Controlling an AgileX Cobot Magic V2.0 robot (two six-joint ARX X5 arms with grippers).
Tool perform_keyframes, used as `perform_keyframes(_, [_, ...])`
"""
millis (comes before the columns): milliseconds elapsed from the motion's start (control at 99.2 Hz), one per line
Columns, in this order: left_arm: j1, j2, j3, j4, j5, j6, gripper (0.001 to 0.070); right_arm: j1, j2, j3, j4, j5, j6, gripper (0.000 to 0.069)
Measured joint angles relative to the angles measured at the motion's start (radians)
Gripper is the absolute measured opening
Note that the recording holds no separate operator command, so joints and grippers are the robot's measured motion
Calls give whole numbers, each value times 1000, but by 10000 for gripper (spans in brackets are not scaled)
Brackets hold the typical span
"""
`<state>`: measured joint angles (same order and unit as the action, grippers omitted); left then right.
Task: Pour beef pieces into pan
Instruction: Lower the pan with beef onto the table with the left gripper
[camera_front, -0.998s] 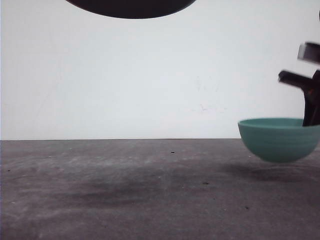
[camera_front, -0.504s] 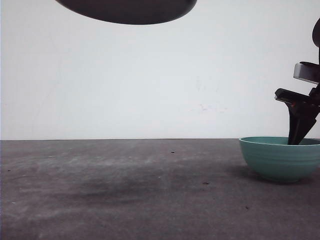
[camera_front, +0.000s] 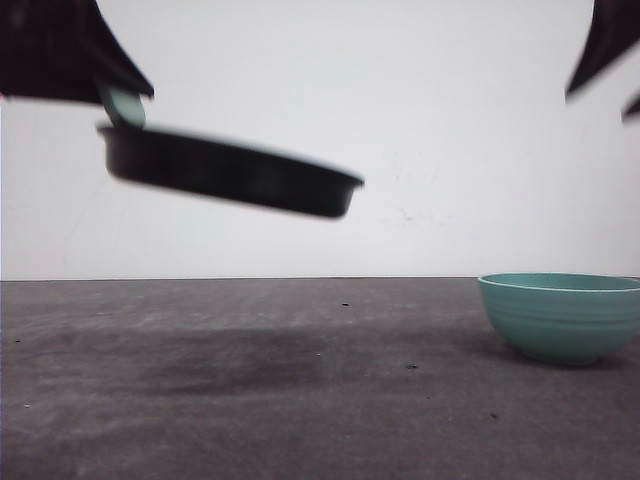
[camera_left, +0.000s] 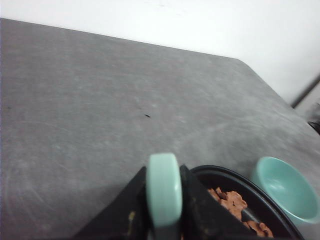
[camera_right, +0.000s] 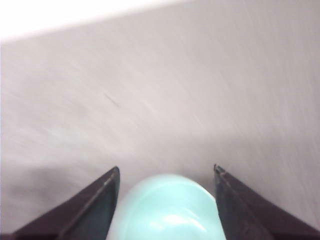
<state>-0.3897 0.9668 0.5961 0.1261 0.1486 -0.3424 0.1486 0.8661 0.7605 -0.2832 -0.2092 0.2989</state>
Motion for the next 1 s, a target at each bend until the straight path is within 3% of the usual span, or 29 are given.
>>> perform_keyframes(192, [29, 155, -42, 212, -57, -17, 52, 59, -145, 2, -13, 0, -4, 361])
perform_keyframes(353, [29, 319, -43, 333, -57, -18, 52, 98, -196, 2, -50, 0, -4, 361])
perform_keyframes(706, [34, 493, -44, 405, -76, -35, 59, 129, -206, 2, -122, 0, -7, 361])
perform_keyframes(797, [40, 493, -44, 400, -77, -39, 147, 133, -205, 2, -122, 0, -8, 361])
perform_keyframes(897, [50, 493, -44, 393, -80, -40, 319, 133, -206, 2, -122, 0, -10, 361])
perform_keyframes(998, [55, 492, -44, 376, -79, -40, 383, 133, -205, 2, -122, 0, -15, 361])
